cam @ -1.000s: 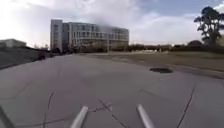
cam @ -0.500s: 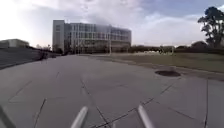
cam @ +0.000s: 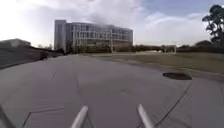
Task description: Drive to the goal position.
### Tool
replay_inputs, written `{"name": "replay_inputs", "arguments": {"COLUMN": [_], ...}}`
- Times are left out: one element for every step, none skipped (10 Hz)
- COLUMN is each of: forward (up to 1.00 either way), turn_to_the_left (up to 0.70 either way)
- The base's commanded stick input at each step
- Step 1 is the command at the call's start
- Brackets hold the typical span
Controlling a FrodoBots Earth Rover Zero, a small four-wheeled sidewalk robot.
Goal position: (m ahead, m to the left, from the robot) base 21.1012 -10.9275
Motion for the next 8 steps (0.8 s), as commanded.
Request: {"name": "replay_inputs", "arguments": {"forward": [0.7, 0.7, 0.7, 0.7, 0.7, 0.7, 0.7, 0.7], "turn_to_the_left": [0.0, 0.0, 0.11, 0.14, 0.14, 0.14, 0.14, 0.14]}}
